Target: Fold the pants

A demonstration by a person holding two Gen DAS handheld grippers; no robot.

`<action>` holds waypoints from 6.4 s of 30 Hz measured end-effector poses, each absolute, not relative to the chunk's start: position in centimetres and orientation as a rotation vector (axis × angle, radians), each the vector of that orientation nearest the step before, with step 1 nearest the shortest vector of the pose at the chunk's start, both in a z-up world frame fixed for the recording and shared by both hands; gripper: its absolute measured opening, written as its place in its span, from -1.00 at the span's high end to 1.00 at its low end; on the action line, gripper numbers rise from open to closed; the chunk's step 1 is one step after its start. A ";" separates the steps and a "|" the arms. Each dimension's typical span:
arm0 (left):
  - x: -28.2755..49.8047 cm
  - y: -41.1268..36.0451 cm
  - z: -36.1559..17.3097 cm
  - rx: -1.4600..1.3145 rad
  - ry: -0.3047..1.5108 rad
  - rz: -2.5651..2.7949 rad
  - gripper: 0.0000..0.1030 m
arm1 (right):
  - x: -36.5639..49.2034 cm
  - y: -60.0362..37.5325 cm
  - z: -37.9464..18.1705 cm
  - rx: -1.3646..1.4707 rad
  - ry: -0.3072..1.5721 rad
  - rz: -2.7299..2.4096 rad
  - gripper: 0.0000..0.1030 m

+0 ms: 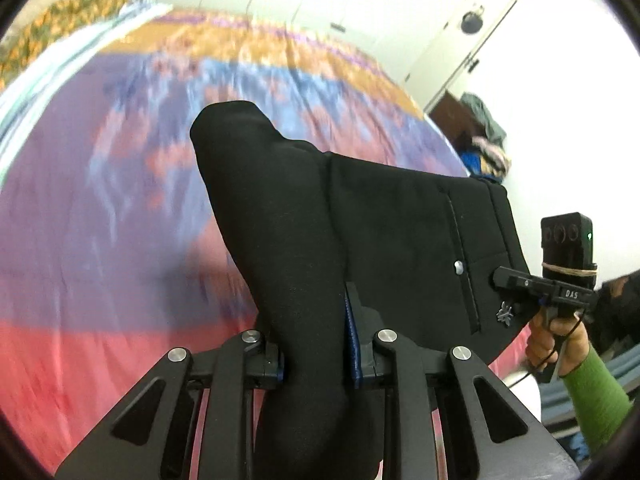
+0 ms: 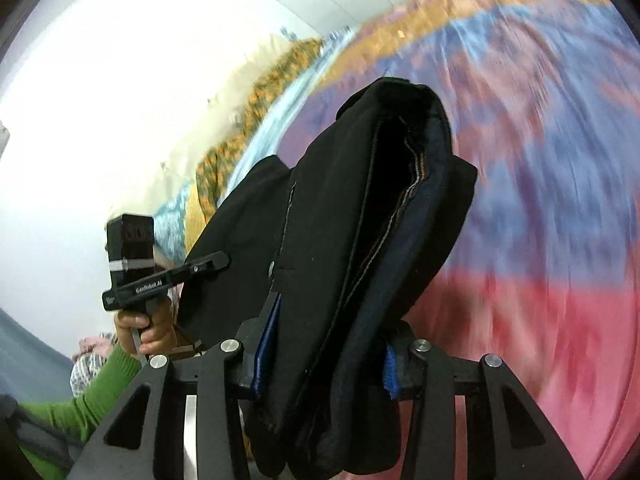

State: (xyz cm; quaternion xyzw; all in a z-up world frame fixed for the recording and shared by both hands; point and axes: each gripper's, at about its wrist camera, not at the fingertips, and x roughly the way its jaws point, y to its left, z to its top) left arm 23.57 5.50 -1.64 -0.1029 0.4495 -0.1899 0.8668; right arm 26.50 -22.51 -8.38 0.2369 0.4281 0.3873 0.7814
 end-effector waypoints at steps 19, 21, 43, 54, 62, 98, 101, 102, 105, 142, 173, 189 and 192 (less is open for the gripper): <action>12.1 8.5 -10.2 0.104 0.783 0.098 -0.84 | 17.5 -36.8 -15.8 0.286 0.967 0.204 -0.94; 11.4 7.8 -8.5 0.109 0.758 0.085 -0.84 | 16.0 -37.1 -14.2 0.292 0.933 0.154 -1.00; 3.8 0.7 -2.2 0.049 0.811 0.129 -0.99 | 6.0 -21.1 -3.7 0.010 0.774 0.005 -1.00; 2.6 -1.2 -2.0 0.059 0.848 0.086 -0.99 | 4.5 -18.6 -2.7 -0.045 0.746 0.038 -1.00; 2.0 -2.1 -1.4 0.082 0.862 0.073 -0.99 | 3.8 -17.6 -2.0 -0.032 0.774 0.068 -1.00; 0.7 -1.9 3.8 -0.017 0.714 -0.172 -0.99 | 2.7 -20.3 3.2 0.064 0.585 0.057 -1.00; 0.7 -1.9 3.9 -0.002 0.701 -0.107 -0.99 | 2.6 -20.2 3.0 0.069 0.593 0.082 -1.00; 0.6 -2.1 3.7 0.008 0.700 -0.093 -0.99 | 2.5 -20.0 2.9 0.067 0.593 0.093 -1.00; 1.0 -2.5 2.9 0.028 0.719 -0.055 -0.99 | 2.6 -19.4 2.6 0.067 0.609 0.109 -1.00; 1.3 -2.8 1.5 0.101 0.784 0.071 -0.99 | 3.4 -17.4 0.2 -0.035 0.727 0.039 -1.00; 1.7 -3.3 1.8 0.098 0.773 0.063 -0.99 | 3.8 -18.1 1.6 -0.048 0.695 0.020 -1.00; 1.9 -3.5 2.0 0.087 0.777 0.057 -0.99 | 4.0 -18.4 1.6 -0.054 0.692 0.009 -1.00; 1.9 -3.5 2.0 0.083 0.779 0.058 -0.99 | 4.0 -18.5 1.5 -0.057 0.694 0.007 -1.00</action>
